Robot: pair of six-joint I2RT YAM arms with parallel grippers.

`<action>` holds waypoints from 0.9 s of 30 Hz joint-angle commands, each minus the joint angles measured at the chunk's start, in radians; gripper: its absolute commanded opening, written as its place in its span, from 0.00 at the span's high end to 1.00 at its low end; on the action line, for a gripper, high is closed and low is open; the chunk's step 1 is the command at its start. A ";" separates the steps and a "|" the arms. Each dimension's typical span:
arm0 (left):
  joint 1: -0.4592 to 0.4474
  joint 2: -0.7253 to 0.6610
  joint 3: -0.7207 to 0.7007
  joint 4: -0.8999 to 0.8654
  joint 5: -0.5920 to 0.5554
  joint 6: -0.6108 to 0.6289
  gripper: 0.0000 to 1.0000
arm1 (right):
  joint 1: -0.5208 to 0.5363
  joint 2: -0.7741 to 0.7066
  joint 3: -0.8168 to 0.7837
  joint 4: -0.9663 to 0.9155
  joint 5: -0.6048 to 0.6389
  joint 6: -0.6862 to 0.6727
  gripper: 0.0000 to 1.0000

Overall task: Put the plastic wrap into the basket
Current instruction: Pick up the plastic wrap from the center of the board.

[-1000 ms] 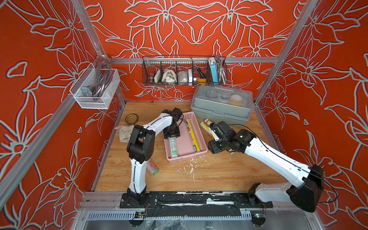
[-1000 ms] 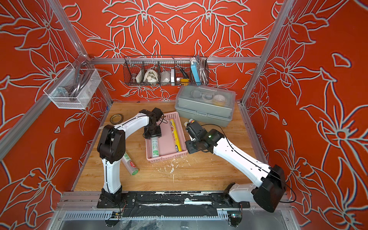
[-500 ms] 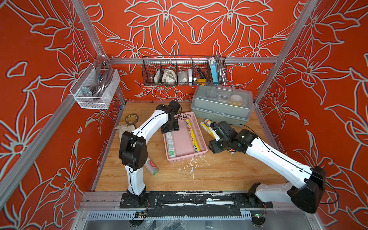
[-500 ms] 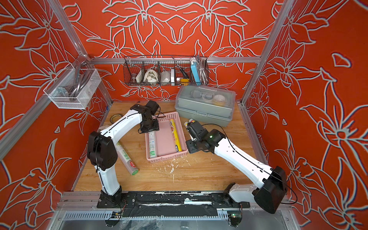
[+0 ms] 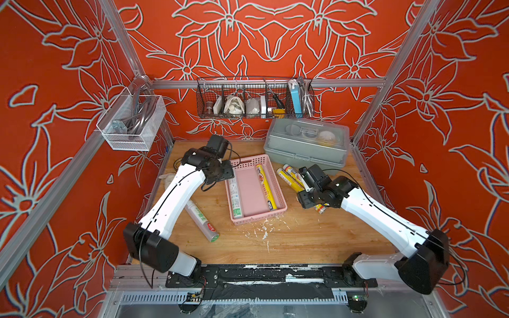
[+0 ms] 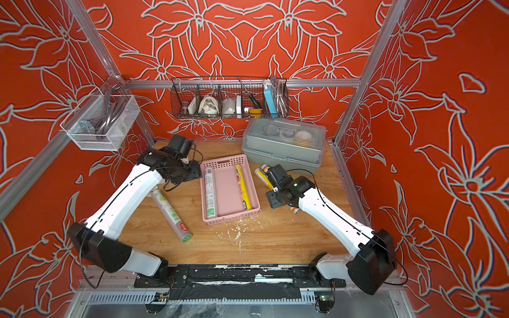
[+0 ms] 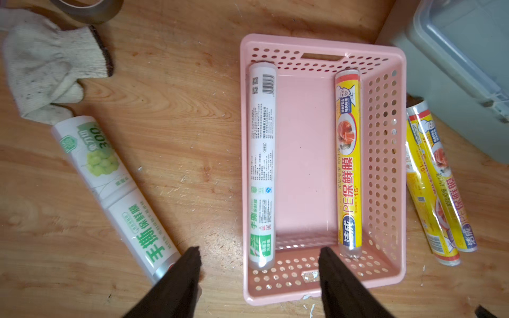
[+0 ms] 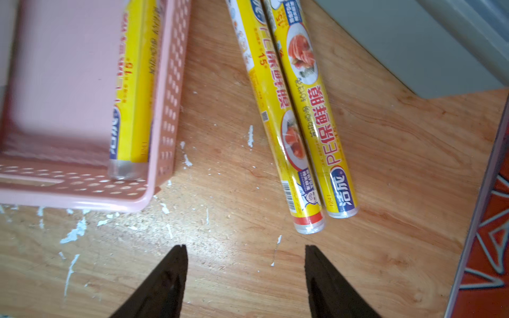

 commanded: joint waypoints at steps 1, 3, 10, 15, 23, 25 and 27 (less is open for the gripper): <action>0.027 -0.088 -0.067 0.003 0.040 0.041 0.32 | -0.043 0.078 -0.014 0.044 0.000 -0.050 0.32; 0.046 -0.136 -0.101 0.005 0.063 0.055 0.32 | -0.058 0.132 -0.009 0.064 -0.017 -0.070 0.33; 0.100 -0.269 -0.240 0.078 0.106 0.121 0.33 | -0.069 0.301 0.057 0.063 -0.001 -0.110 0.34; 0.125 -0.329 -0.292 0.096 0.118 0.165 0.31 | -0.097 0.346 0.077 0.082 -0.081 -0.115 0.33; 0.161 -0.406 -0.397 0.132 0.100 0.186 0.14 | -0.129 0.408 0.120 0.080 -0.081 -0.139 0.32; 0.162 -0.417 -0.403 0.131 0.099 0.196 0.08 | -0.136 0.421 0.130 0.087 -0.079 -0.145 0.31; 0.164 -0.417 -0.404 0.130 0.094 0.206 0.03 | -0.143 0.438 0.141 0.099 -0.089 -0.148 0.31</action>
